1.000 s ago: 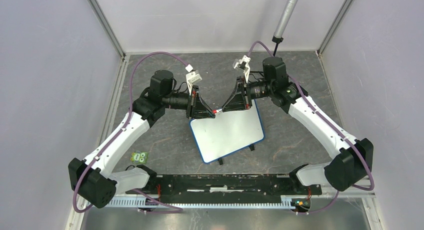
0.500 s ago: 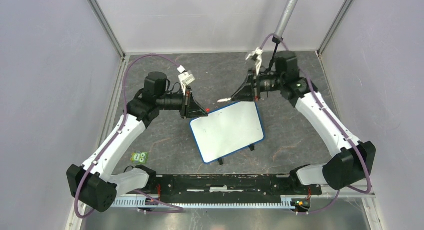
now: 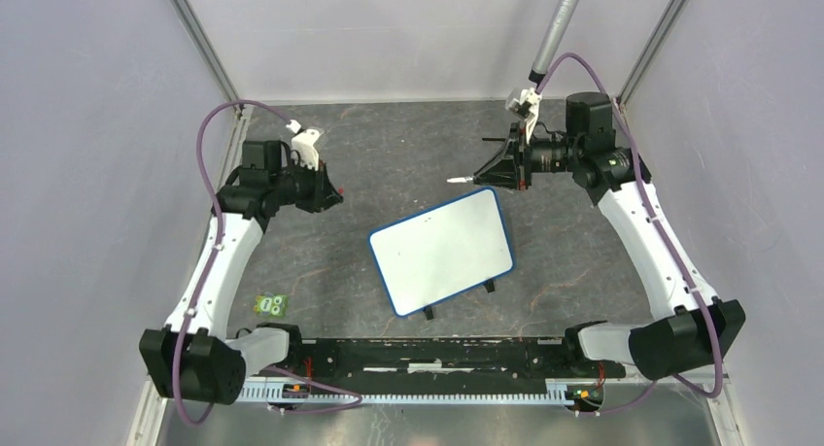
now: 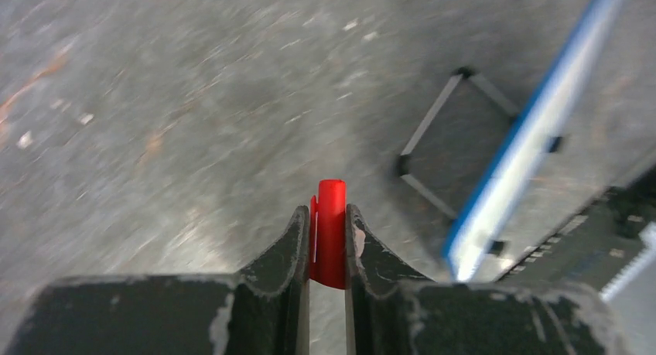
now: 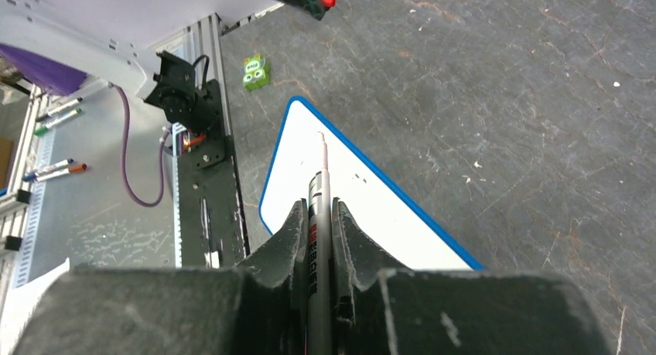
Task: Write a sentence on the whiteboard
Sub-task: Put down the pen cap at the corner of the board.
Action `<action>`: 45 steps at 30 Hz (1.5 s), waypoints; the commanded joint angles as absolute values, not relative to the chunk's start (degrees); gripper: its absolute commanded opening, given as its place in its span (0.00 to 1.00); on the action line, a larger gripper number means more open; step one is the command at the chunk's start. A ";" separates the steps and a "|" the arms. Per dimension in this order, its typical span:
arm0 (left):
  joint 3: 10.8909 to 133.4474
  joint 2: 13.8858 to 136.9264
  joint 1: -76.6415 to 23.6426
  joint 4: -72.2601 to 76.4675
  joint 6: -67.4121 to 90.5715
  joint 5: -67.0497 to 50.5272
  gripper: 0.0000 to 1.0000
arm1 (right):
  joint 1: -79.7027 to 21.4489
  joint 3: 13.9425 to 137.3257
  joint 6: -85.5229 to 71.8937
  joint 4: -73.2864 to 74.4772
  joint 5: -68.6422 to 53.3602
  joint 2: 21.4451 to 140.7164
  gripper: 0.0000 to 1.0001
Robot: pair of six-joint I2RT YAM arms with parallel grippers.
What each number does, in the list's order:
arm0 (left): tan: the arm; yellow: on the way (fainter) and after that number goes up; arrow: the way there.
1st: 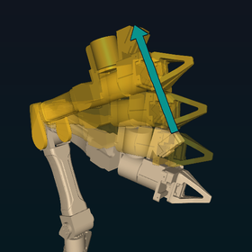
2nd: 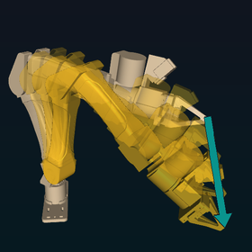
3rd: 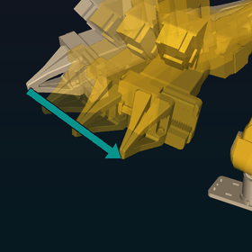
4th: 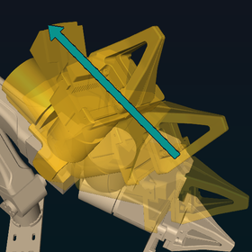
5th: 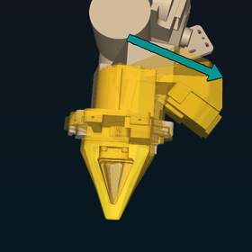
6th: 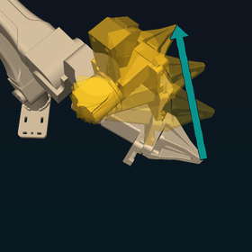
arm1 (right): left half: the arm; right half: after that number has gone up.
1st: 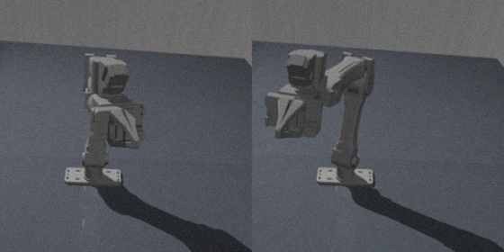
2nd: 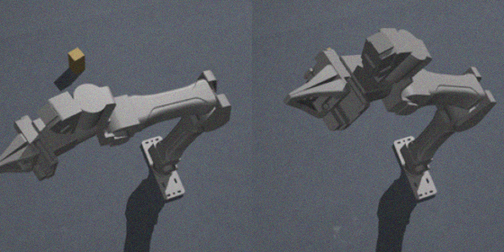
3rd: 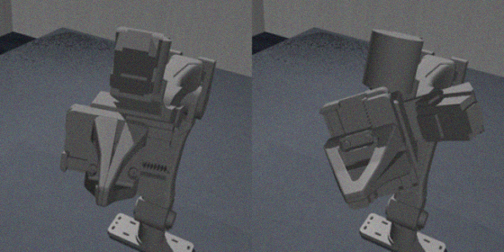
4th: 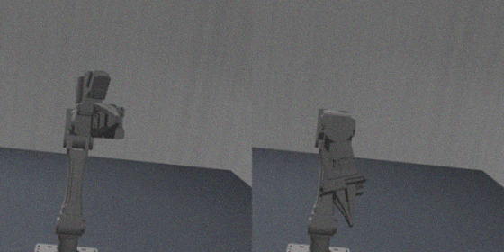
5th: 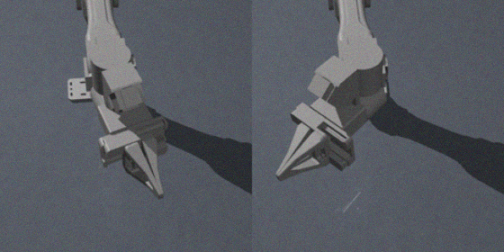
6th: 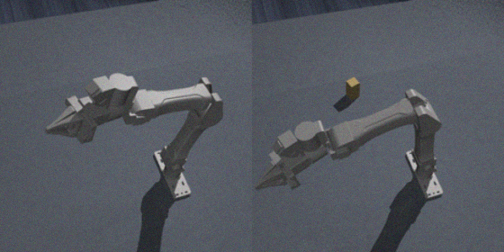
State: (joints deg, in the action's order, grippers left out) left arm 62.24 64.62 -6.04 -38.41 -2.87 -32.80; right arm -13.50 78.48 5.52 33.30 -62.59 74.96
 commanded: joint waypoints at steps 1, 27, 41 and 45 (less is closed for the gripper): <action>62.85 70.17 -5.13 -44.87 -12.81 -14.76 0.02 | -14.07 77.30 13.65 38.45 -60.91 72.10 0.00; 58.52 91.65 -5.12 -39.51 -17.48 -3.62 0.12 | -32.94 64.89 17.67 32.39 -44.78 68.87 0.00; 62.56 98.68 -5.10 -41.11 -17.47 -5.06 0.37 | -39.55 62.77 19.93 30.55 -38.21 68.38 0.00; 62.92 96.50 -5.10 -43.53 -18.01 -6.44 0.47 | -40.72 63.34 20.38 29.76 -36.64 68.20 0.00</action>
